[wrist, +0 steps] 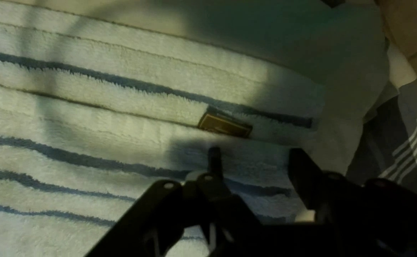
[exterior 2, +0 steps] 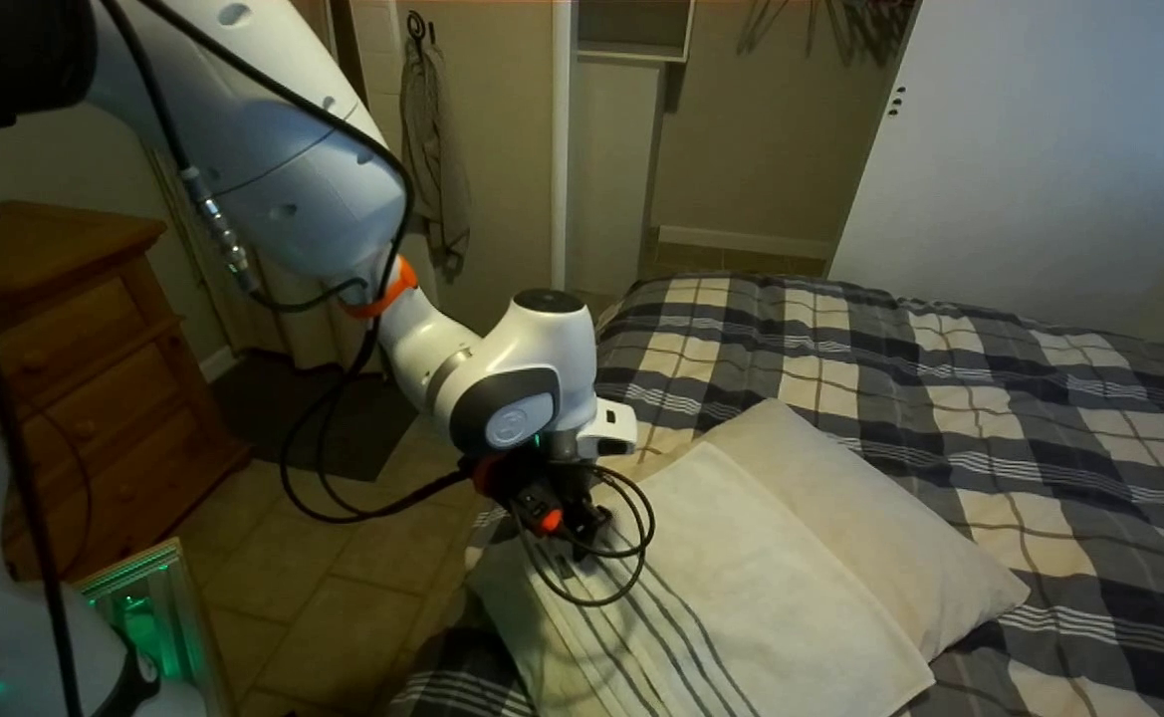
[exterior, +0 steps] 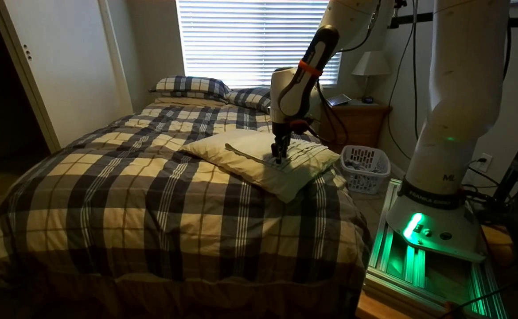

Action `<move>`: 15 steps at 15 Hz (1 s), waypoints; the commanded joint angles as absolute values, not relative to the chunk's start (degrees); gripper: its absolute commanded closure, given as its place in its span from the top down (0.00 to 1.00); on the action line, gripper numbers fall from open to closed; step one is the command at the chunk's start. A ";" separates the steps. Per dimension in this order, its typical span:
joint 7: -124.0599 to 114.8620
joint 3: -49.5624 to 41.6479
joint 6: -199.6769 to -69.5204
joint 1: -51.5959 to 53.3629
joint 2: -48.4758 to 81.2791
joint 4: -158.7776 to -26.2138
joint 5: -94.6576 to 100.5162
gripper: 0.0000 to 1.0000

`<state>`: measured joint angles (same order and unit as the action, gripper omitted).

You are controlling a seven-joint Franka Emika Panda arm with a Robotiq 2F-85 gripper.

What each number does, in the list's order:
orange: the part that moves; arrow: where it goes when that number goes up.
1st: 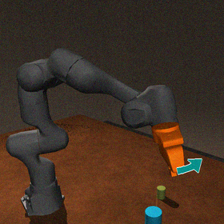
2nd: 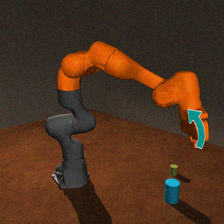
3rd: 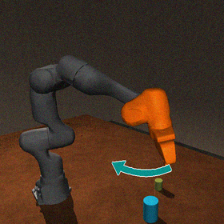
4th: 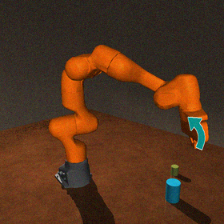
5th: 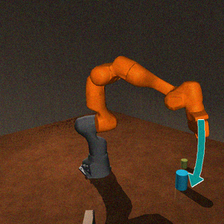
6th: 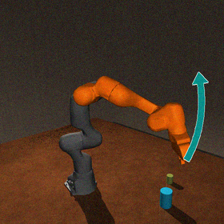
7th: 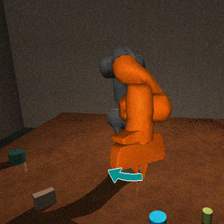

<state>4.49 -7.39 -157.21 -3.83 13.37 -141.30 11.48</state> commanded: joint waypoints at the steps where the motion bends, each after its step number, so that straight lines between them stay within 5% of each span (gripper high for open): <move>1: 2.16 -8.58 -157.21 -2.80 14.80 -139.70 14.63 0.23; 3: 1.98 -8.72 -157.03 -2.70 15.05 -139.30 15.16 0.09; 4: 2.47 -8.38 -156.62 -2.83 14.82 -139.30 14.67 0.38; 5: 2.41 -8.32 -156.60 -2.80 14.63 -139.33 14.57 0.49; 13: 1.65 -7.12 -154.47 -1.18 15.67 -139.13 14.58 0.98; 14: 1.23 -7.40 -154.18 -0.88 16.02 -138.96 14.94 0.96; 15: 0.65 -7.75 -154.13 -0.59 16.22 -138.91 15.39 0.77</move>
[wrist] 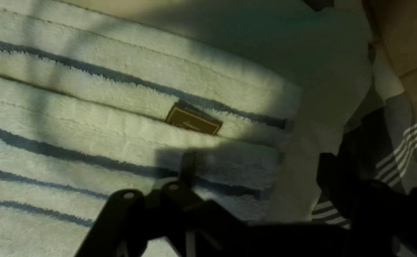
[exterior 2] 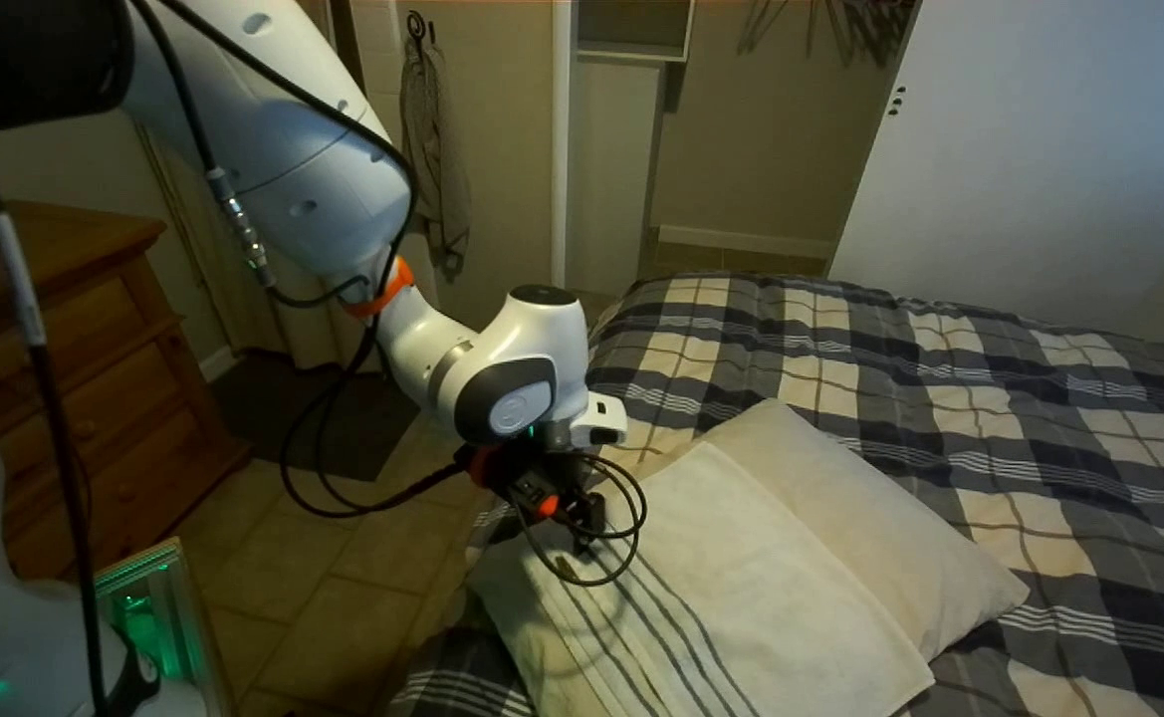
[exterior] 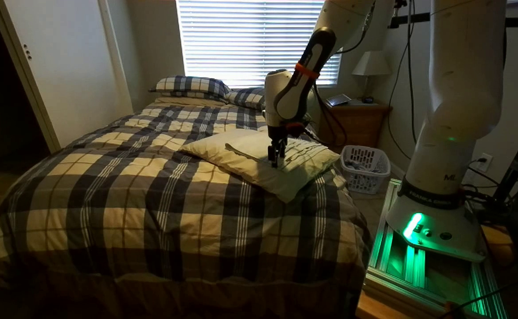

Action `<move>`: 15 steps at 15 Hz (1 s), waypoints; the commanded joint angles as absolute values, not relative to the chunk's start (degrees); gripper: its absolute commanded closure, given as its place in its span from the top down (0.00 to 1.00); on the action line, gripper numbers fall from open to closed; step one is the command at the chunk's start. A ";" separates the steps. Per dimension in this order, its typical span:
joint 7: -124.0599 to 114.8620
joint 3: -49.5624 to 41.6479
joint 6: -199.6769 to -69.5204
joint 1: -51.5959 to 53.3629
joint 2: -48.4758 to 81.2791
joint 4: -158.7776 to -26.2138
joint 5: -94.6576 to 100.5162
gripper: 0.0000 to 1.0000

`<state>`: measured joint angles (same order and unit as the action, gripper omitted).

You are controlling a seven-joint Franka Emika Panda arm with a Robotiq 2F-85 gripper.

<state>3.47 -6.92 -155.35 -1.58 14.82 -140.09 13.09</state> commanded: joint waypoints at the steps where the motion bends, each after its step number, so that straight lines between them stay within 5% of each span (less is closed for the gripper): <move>1: 0.21 -8.04 -153.95 -0.41 16.24 -138.90 15.72 0.67; 3: -1.00 -8.82 -153.86 -0.05 16.35 -138.75 16.93 0.60; 11: -3.34 -10.39 -153.57 0.25 16.40 -137.96 20.11 0.03; 15: -5.72 -12.63 -153.11 1.52 12.85 -138.27 25.21 0.02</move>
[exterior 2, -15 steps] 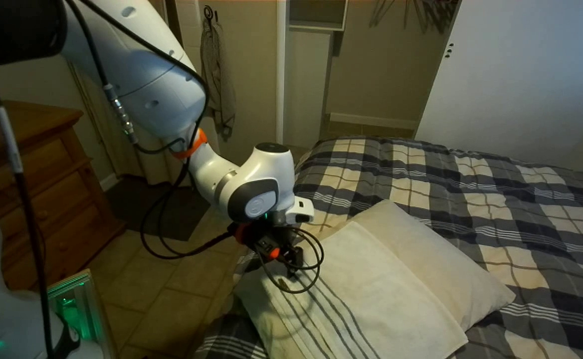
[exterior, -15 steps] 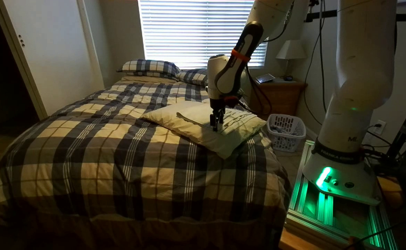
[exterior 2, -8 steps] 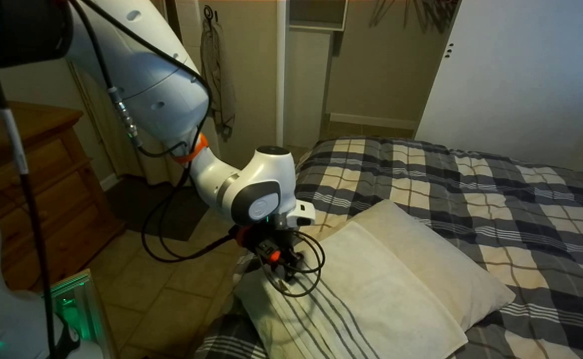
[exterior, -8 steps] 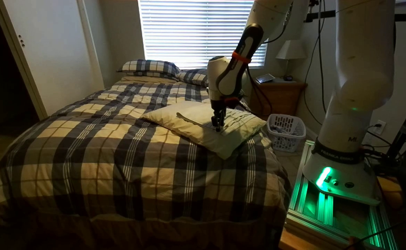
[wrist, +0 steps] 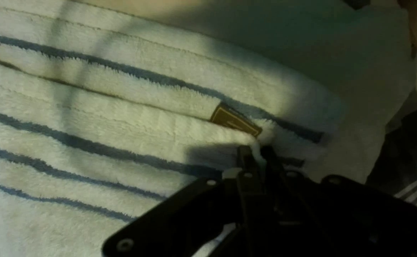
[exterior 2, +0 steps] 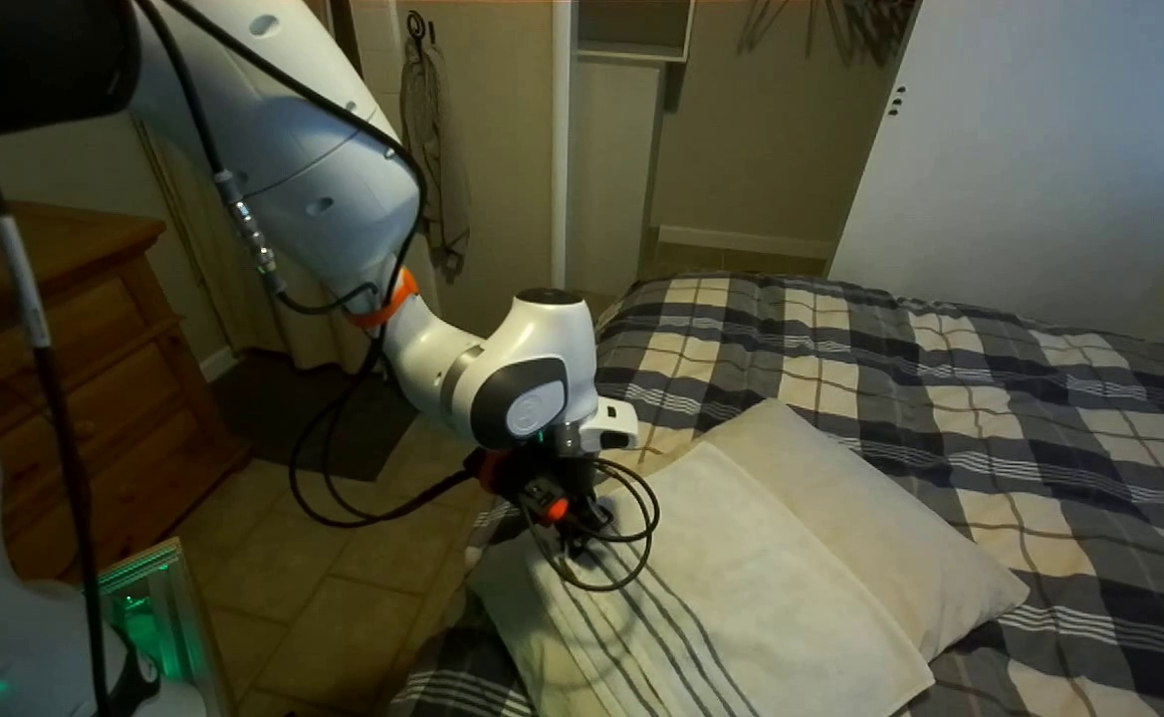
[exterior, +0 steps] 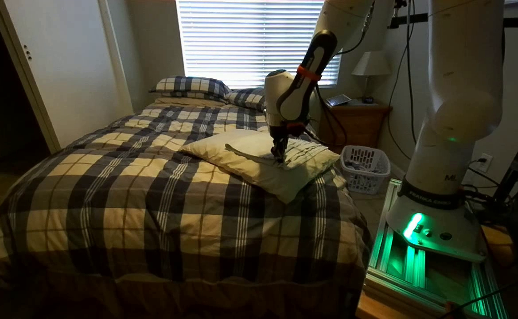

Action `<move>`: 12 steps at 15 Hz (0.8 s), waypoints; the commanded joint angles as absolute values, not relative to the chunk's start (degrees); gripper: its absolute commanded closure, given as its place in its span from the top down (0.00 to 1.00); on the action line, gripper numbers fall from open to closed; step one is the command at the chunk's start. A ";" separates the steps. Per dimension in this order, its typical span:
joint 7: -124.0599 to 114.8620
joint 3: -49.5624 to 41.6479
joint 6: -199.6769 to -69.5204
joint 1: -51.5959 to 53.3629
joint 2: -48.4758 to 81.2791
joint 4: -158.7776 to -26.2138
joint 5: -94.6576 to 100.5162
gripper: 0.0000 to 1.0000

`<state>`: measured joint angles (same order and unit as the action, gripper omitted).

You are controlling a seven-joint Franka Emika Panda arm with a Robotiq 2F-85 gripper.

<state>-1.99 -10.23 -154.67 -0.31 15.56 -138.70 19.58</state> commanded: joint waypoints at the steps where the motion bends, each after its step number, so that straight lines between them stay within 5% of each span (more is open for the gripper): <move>1: -7.51 -13.99 -153.22 2.22 11.46 -138.20 28.71 0.02; 6: -14.19 -15.45 -154.01 1.19 6.51 -135.20 45.26 0.02; 12: -12.00 -11.65 -153.79 -1.66 6.38 -134.83 42.50 0.02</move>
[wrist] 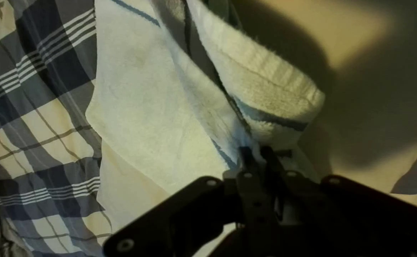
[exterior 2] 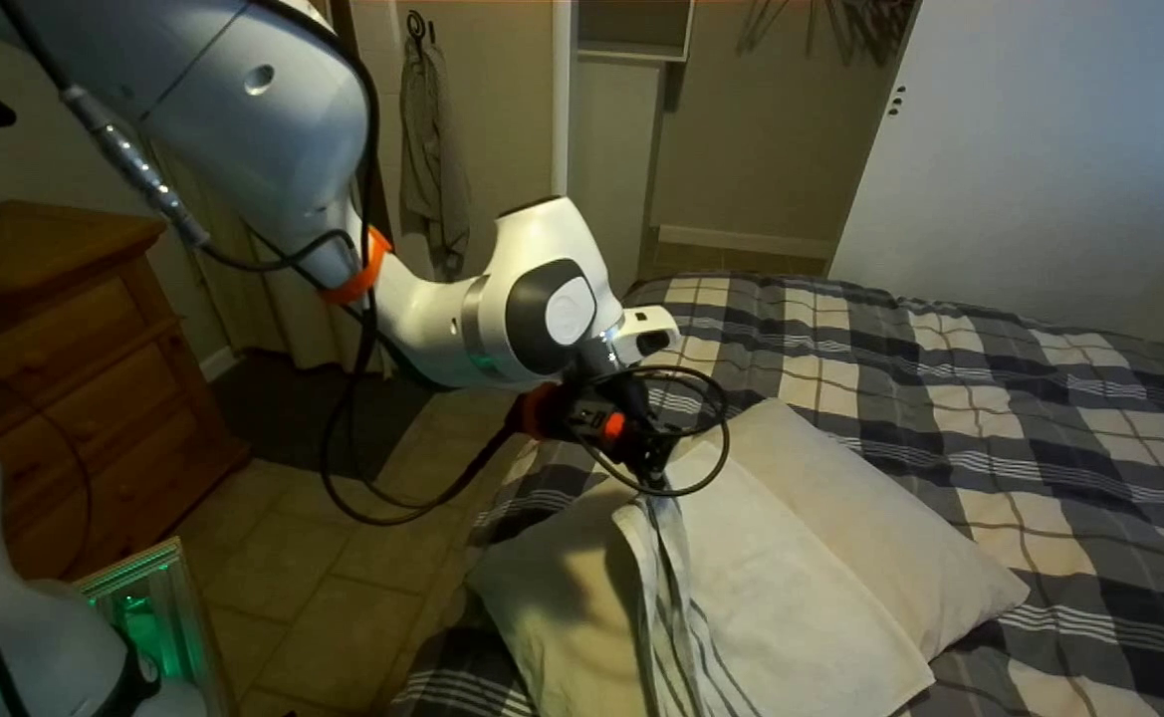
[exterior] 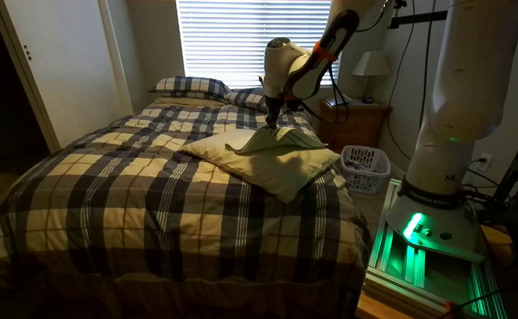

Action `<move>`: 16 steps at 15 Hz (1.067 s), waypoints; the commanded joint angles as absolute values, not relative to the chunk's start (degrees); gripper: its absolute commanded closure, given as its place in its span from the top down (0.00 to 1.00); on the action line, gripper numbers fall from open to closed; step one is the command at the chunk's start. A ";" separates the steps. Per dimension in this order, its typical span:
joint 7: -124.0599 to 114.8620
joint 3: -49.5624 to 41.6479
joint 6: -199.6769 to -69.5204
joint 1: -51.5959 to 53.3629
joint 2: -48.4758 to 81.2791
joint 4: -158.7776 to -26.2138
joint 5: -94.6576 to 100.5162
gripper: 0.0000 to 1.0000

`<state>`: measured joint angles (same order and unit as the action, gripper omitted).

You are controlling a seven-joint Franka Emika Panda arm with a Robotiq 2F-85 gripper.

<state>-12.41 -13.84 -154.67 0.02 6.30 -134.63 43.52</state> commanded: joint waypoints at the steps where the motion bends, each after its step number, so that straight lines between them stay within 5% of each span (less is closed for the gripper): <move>1: -11.36 -11.18 -153.49 -1.96 6.55 -135.11 41.45 0.02; 3: -11.05 -10.45 -152.11 -2.24 6.88 -135.58 40.10 0.02; 4: -11.35 -10.25 -151.63 -2.31 7.03 -135.63 39.94 0.29; 5: -11.49 -10.15 -151.04 -2.38 7.08 -135.65 39.66 0.24; 6: -11.49 -10.03 -150.65 -2.42 7.22 -135.57 39.50 0.09; 9: -11.73 -9.99 -150.11 -2.49 7.52 -135.43 39.59 0.00; 13: -11.52 -9.92 -149.67 -2.60 7.46 -135.36 39.45 0.02; 14: -11.44 -9.85 -149.76 -2.63 7.43 -135.43 39.28 0.06; 15: -11.42 -9.83 -149.66 -2.64 7.45 -135.35 39.29 0.34; 16: -11.76 -9.92 -149.67 -2.63 7.51 -135.29 39.59 0.05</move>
<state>-12.31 -10.92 -150.33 -1.67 8.02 -135.01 40.78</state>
